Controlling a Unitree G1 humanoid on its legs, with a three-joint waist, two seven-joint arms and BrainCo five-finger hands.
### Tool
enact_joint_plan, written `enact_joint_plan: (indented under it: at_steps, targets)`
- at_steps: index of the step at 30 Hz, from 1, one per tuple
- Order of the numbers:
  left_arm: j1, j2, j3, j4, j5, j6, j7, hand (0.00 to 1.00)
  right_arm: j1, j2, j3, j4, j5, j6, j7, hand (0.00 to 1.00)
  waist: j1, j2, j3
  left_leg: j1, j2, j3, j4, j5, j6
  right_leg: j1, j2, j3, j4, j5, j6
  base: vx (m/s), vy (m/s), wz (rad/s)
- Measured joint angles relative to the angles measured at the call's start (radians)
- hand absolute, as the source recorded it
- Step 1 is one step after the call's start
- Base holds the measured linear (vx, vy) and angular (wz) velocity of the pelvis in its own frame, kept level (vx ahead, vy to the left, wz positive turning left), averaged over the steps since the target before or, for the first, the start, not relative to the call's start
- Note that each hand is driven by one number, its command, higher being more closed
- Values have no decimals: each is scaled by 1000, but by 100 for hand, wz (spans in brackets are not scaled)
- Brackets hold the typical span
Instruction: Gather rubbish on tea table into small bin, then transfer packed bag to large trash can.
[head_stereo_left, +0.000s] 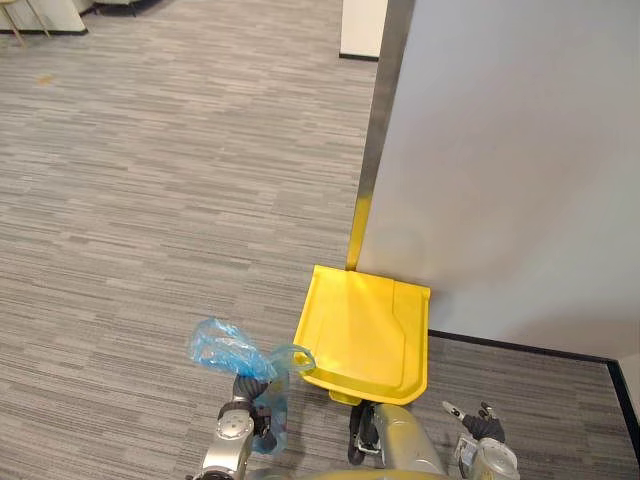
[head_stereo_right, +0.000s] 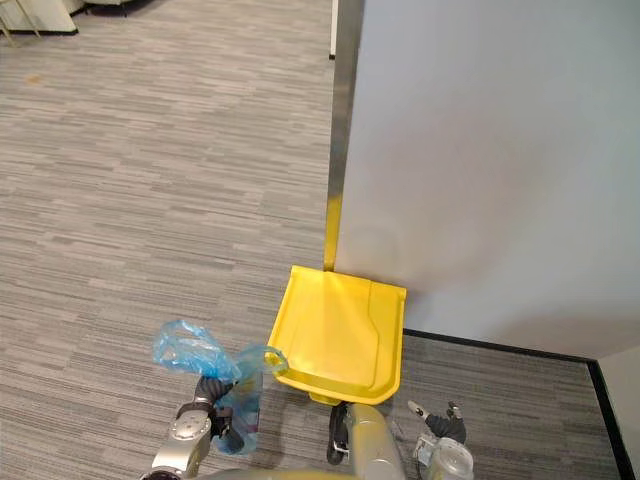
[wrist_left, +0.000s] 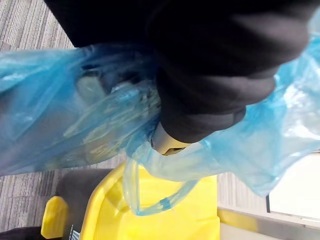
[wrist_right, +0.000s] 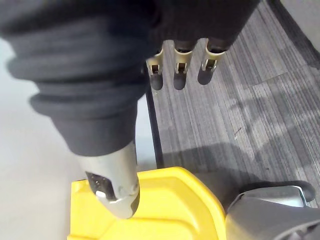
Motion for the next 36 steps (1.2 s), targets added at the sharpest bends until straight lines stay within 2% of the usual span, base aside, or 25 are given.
enact_joint_plan:
  at_steps: [3,4,5,7,8,9,10,11,12,13,14,16,17,19,22,23,24,25,26,27,28,30,31,34,36]
  targets:
    - [1,-1,1,6,1,0,0,100,20,-1,21,0,-4,0,0,0,6,-21,-7,-7,-21,4,48,-8,17,29,-16,19,-13,11,19,-145,56,7]
    - [-3,-1,3,6,1,0,0,100,27,1,29,0,-6,0,0,0,5,-35,-8,-7,-36,16,36,-22,39,30,-20,35,-28,24,38,-188,70,3]
    - [-6,0,3,7,1,0,0,100,27,5,30,0,-13,0,0,0,13,-49,-1,-6,-55,30,31,-28,38,31,-25,52,-51,39,58,-211,74,-11]
    - [-1,-3,2,19,1,6,0,100,38,7,31,0,-31,1,0,0,28,-58,0,-7,-72,53,31,-20,20,47,-33,65,-114,71,84,-250,111,-31]
    - [3,-10,1,19,1,7,0,100,48,11,31,0,-38,1,0,0,30,-51,5,-8,-71,61,13,-2,-3,64,-32,64,-170,86,84,-250,135,-26]
    - [4,-10,6,18,1,6,0,100,54,16,32,-1,-39,0,1,0,36,-56,7,-7,-69,71,-5,12,-7,50,-39,70,-133,92,63,-287,60,-6]
    - [4,-7,20,19,1,8,2,100,61,20,32,11,-39,1,1,0,33,-70,7,-7,-77,74,-20,31,-12,29,-45,106,12,62,32,-189,-3,4]
    - [5,-7,21,19,1,11,2,100,64,19,30,19,-39,1,1,0,31,-72,6,-5,-79,71,-29,38,-15,30,-41,122,85,42,35,-208,-60,34]
    - [5,-10,21,18,1,13,2,100,66,15,28,37,-38,1,0,0,21,-73,5,-8,-83,56,-47,54,-25,63,-40,140,216,-48,39,-78,-53,33]
    - [5,-11,21,18,1,13,2,100,66,15,28,38,-37,1,0,0,22,-76,3,-11,-89,51,-51,56,-30,86,-40,149,219,-98,42,-57,-133,33]
    - [4,-14,26,18,1,14,2,100,64,16,30,38,-36,-2,0,0,25,-100,-14,-29,-103,42,-49,54,-39,129,-34,164,125,-206,28,47,-148,12]
    - [9,-32,40,26,1,22,2,100,54,10,25,42,-36,-3,-1,0,29,-54,-24,-40,-93,33,-65,53,-46,123,5,146,66,-182,29,111,-130,-7]
    - [12,-46,39,26,0,21,3,100,46,4,25,46,-36,-6,-1,0,31,-27,-38,-48,-90,37,-86,59,-42,123,36,140,15,-154,9,121,-67,-23]
    - [8,-40,39,31,0,20,2,100,20,5,25,86,-36,-11,0,0,28,-11,-49,-43,-85,37,-125,88,-18,132,57,137,-22,-141,-5,138,-50,-10]
    - [0,-37,41,49,0,19,1,100,15,5,23,110,-36,-11,-1,0,19,-15,-46,-53,-77,46,-84,125,-41,173,58,122,-76,-122,-14,151,-8,19]
    - [8,-38,42,49,0,19,0,100,22,5,27,110,-35,-11,-1,0,20,-16,-45,-114,-63,44,63,137,-63,212,57,112,-117,-108,-14,145,32,11]
    - [11,-40,45,49,0,19,-1,100,23,5,27,110,-35,-11,-1,0,19,-15,-45,-142,-56,46,132,150,-75,231,57,111,-132,-101,-18,131,66,7]
    - [13,-47,62,47,-1,20,-1,100,18,5,30,110,-31,-12,-1,0,21,-21,-38,-202,-36,57,271,166,-68,279,49,114,-168,-91,-18,137,102,-7]
    - [15,-47,69,42,-1,20,-1,100,13,10,31,110,-29,-13,-1,0,26,-36,-28,-227,-25,101,335,132,-22,312,36,126,-188,-85,-15,126,127,-12]
    - [15,-47,70,40,-1,20,-1,100,10,10,31,110,-29,-16,-2,0,28,-36,-28,-235,-24,123,338,118,3,325,27,131,-196,-83,-11,100,173,-16]
    - [14,-47,69,38,-1,20,-2,100,1,10,31,109,-29,-22,-1,0,29,-41,-25,-248,-22,149,309,100,34,336,15,139,-208,-77,-1,71,306,-21]
    - [7,-47,69,38,-2,19,-1,100,-26,2,29,108,-29,-28,-2,0,30,-26,-23,-259,-19,155,120,126,70,336,1,166,-217,-66,33,33,385,-32]
    - [0,-49,70,41,-8,17,0,100,-40,-11,29,114,-29,-29,-2,0,34,7,-26,-246,-40,99,15,186,20,313,5,195,-206,-74,70,-22,298,-39]
    - [-10,-19,65,54,-10,17,3,100,-50,-3,33,158,-31,-21,-2,0,44,-49,-18,-231,-131,131,-21,183,43,309,-67,247,-253,-51,125,15,306,-19]
    - [-8,2,61,65,-10,17,3,100,-50,-3,30,167,-35,-21,-2,0,43,-58,-22,-225,-160,157,-22,175,60,322,-88,273,-299,-27,146,32,264,-20]
